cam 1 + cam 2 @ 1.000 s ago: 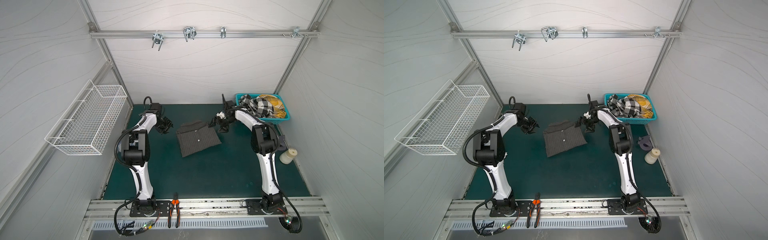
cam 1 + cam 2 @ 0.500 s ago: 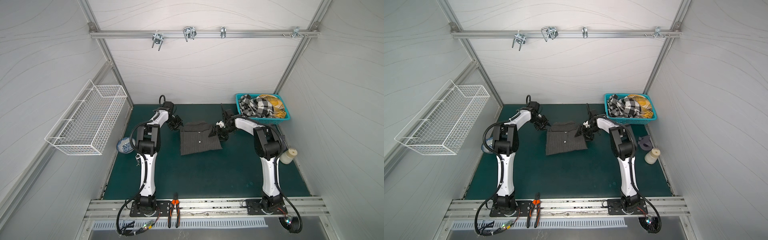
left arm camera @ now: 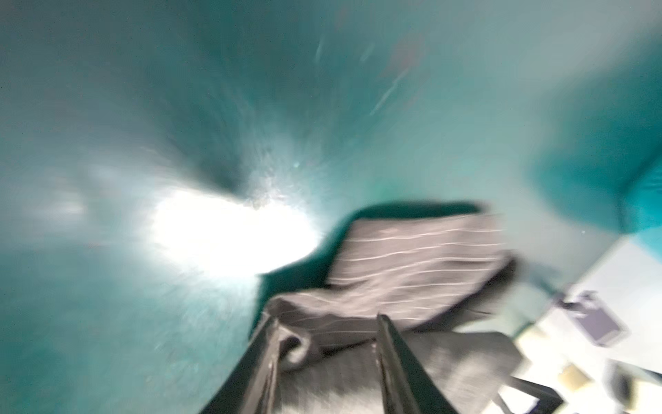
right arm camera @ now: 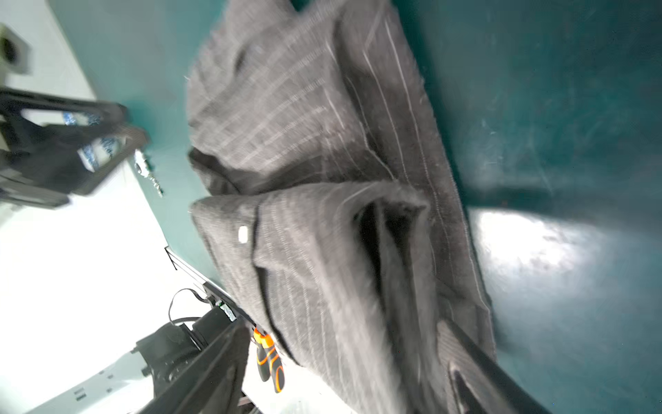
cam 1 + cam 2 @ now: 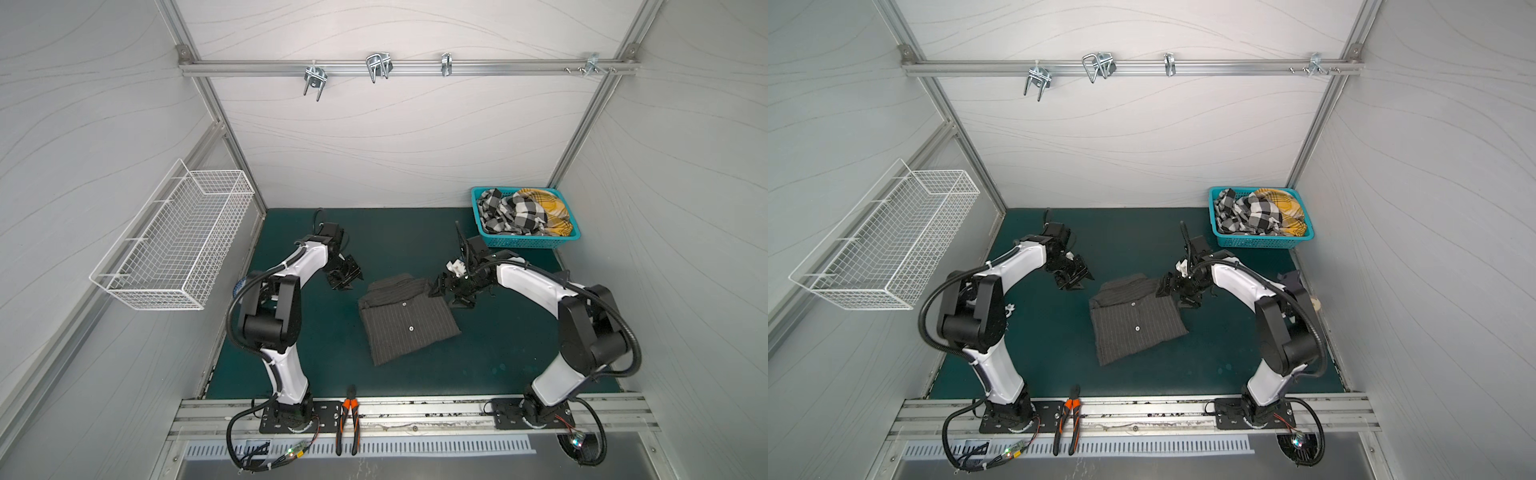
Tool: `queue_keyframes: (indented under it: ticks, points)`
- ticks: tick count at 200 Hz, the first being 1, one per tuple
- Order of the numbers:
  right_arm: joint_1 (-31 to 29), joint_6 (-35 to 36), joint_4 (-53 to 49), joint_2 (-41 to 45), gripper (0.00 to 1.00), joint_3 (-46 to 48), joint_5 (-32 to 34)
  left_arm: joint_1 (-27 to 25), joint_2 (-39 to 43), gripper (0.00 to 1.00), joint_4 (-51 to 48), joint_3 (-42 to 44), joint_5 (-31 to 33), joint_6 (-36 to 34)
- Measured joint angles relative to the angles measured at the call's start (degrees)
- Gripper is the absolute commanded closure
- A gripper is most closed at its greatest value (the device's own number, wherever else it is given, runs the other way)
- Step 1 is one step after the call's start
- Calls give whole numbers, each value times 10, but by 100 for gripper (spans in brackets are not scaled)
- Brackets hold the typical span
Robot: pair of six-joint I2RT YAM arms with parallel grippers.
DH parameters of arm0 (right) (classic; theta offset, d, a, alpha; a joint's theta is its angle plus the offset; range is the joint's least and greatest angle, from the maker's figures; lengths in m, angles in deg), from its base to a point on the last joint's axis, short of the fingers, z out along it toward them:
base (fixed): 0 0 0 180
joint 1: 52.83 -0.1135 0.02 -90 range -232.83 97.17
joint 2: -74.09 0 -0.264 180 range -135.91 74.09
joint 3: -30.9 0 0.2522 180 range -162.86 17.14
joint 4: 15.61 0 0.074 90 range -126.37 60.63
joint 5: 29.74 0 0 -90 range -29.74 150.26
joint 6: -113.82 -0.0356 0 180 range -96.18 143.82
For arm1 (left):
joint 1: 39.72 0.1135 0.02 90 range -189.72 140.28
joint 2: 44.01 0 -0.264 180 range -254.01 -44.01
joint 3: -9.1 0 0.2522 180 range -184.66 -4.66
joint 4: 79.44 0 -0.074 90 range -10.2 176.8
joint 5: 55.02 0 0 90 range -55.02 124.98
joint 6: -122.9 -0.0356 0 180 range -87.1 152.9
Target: Fold and stack the long sleeve shirts
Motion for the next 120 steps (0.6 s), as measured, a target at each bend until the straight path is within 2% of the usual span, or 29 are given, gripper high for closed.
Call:
queue_keyframes:
  ticks: [43,70,108,120]
  points:
    - [15,64,-7,-61,28,-53,-13,-4,135,47,47,127,-55,17]
    - [21,79,-1,-96,34,-67,-30,-18,135,47,67,192,-80,43]
    - [7,86,0,-120,50,-68,-39,-39,123,47,93,220,-91,72]
    - [1,87,0,-120,52,-68,-39,-43,124,50,104,229,-92,80]
